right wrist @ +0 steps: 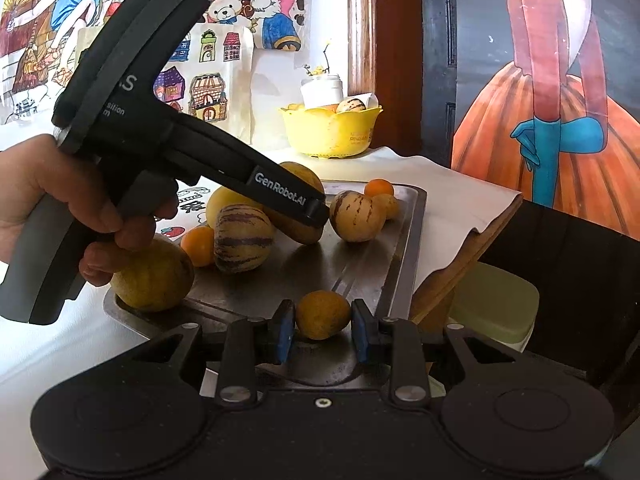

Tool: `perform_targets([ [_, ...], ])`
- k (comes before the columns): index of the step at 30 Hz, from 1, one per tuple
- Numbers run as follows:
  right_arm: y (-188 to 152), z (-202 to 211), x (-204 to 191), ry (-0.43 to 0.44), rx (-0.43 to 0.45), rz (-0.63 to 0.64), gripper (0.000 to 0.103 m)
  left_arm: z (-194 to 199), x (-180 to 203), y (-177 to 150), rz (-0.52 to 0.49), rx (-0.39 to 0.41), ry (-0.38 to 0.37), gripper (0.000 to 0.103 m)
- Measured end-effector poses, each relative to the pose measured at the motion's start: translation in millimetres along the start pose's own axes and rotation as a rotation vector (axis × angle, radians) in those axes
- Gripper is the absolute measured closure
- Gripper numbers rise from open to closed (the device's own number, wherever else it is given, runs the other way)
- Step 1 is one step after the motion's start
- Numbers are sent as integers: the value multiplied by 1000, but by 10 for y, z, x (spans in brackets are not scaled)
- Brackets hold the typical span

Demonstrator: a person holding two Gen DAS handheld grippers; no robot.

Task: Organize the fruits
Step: 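Lower the held fruits onto the tray and open both tools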

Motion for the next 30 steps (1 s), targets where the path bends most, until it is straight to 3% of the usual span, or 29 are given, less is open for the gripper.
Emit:
perform_targets([
  [18, -41, 59, -59, -16, 2, -36, 67, 114, -80, -38, 52, 13, -24, 45],
  [30, -74, 112, -109, -22, 21, -59, 59, 214, -92, -76, 76, 22, -35, 41],
])
Point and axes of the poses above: each gripper's, at about its wrist camera, not at the fingertips, and z roughly against the way its jaws point, x to its right, y to its top, the point moved 1 cm from there along -z, roughly the way its jaws point, and after that the axes turned 5 degrees about -z, right-handed, at the moved point
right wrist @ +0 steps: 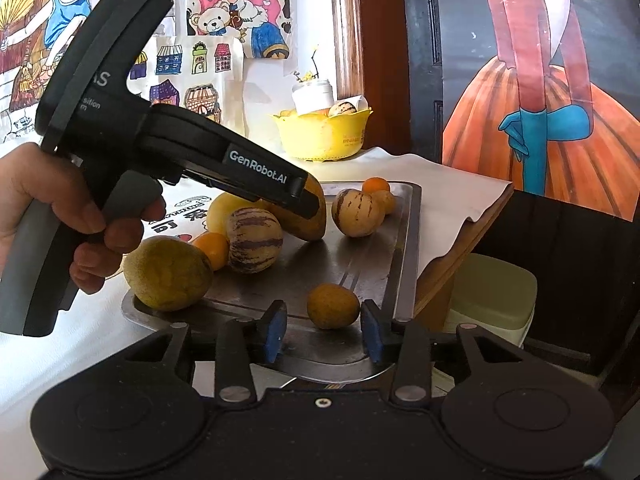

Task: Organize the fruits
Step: 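Lower the held fruits onto the tray and open both tools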

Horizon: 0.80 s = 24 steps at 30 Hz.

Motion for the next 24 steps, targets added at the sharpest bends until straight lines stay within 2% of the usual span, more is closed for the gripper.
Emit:
perform_targets([
  [3, -6, 29, -15, -3, 5, 2, 55, 51, -16, -14, 7, 8, 7, 37],
  [5, -12, 52, -27, -4, 7, 0, 53, 94, -41, -24, 22, 13, 21, 30],
  [18, -2, 142, -96, -14, 27, -38, 44, 415, -393, -210, 169, 56, 71, 22],
  [24, 48, 204, -171, -5, 52, -50, 38, 658, -507, -366, 221, 99, 103, 13],
])
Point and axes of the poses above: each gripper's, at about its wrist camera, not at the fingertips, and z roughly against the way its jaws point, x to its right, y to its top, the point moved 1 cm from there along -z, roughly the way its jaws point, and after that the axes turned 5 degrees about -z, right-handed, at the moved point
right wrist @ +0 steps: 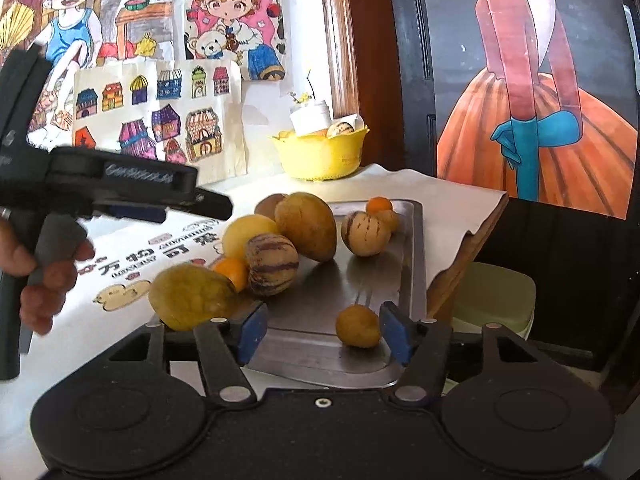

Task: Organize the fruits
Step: 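Lower the held fruits onto the tray and open both tools, then withdraw both open tools away from the tray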

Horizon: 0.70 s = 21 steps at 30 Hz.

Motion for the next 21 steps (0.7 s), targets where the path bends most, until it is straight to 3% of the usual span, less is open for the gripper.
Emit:
perform_targets([
  [2, 17, 23, -36, 4, 7, -2, 35, 73, -47, -50, 25, 13, 18, 7],
  [10, 55, 103, -140, 2, 12, -2, 22, 423, -233, -295, 116, 66, 105, 1],
  [21, 91, 231, -332, 3, 24, 2, 13, 844, -272, -529, 131, 137, 157, 1],
])
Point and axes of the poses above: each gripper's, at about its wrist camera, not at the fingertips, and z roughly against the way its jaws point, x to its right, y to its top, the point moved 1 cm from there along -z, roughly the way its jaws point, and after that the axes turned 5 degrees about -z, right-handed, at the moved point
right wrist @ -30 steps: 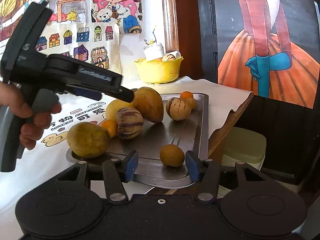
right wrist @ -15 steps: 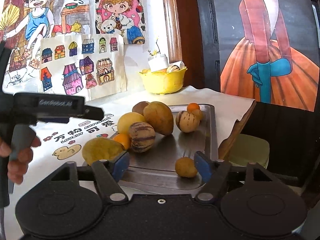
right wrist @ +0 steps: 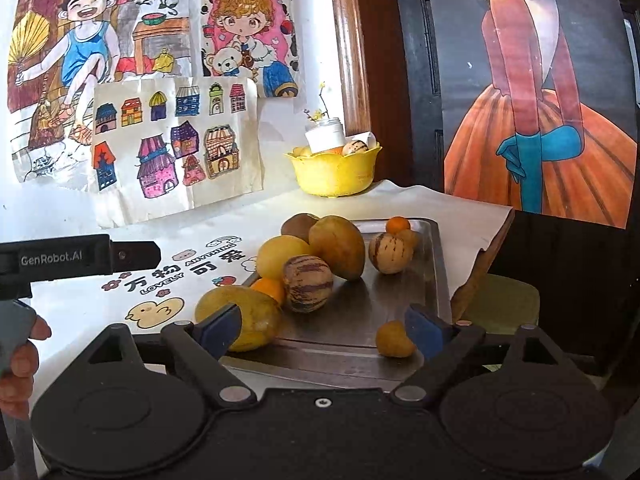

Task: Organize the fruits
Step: 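Withdraw both open tools away from the tray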

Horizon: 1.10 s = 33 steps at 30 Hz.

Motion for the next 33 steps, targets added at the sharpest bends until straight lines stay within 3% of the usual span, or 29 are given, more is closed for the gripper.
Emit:
perform_targets([
  [11, -12, 159, -174, -31, 25, 54, 1, 272, -128, -105, 34, 47, 47, 1],
  [33, -112, 464, -487, -21, 49, 105, 1, 702, -317, -339, 51, 52, 78, 0],
])
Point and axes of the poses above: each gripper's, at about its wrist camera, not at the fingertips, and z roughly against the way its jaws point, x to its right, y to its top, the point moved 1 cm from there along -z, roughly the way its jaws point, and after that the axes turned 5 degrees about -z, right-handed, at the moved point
